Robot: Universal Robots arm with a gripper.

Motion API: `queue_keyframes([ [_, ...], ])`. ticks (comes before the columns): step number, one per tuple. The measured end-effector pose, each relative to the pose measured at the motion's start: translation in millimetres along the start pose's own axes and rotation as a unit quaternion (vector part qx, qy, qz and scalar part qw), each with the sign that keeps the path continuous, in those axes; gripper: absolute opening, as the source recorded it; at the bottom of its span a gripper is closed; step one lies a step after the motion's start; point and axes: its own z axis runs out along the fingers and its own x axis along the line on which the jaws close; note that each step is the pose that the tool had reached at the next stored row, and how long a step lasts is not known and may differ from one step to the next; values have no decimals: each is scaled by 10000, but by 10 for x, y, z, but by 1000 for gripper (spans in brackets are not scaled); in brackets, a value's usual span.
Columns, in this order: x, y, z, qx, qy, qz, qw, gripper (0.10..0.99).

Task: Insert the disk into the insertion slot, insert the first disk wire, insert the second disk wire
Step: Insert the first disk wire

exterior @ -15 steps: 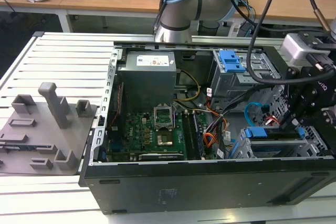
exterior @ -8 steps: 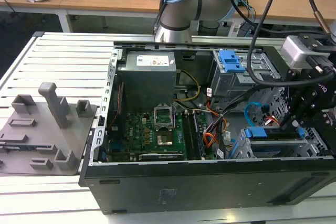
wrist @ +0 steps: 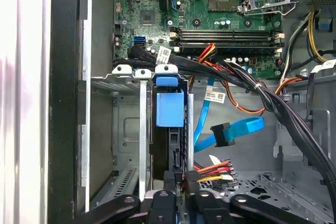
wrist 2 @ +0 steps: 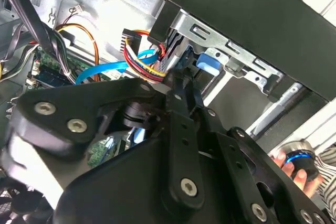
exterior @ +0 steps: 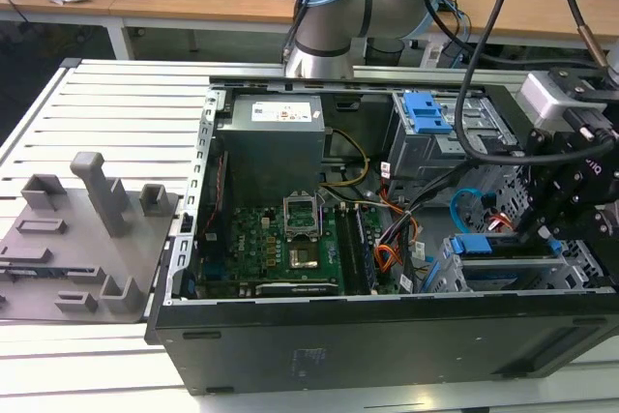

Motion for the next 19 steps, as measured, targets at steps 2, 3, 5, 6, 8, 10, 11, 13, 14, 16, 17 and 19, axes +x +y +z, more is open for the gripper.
queue_keyframes([
  [2, 0, 0, -6, 1, 6, 0, 10000, 247],
  [3, 1, 1, -39, 1, 8, 0, 10000, 247],
  [5, 3, 6, -140, 1, 6, 0, 10000, 247],
  [6, 4, 8, -182, 1, 7, 0, 10000, 247],
  [8, 6, 12, -267, 0, 6, 0, 10000, 247],
  [10, 7, 14, -325, 1, 7, 0, 10000, 247],
  [11, 7, 15, -331, 0, 6, 0, 10000, 247],
  [13, 7, 15, -332, 1, 6, 0, 10000, 247],
  [14, 7, 15, -332, 0, 6, 0, 10000, 247],
  [16, 7, 15, -332, 1, 6, 0, 10000, 247],
  [17, 7, 15, -333, 1, 7, 0, 10000, 247],
  [19, 7, 15, -332, 1, 6, 0, 10000, 106],
])
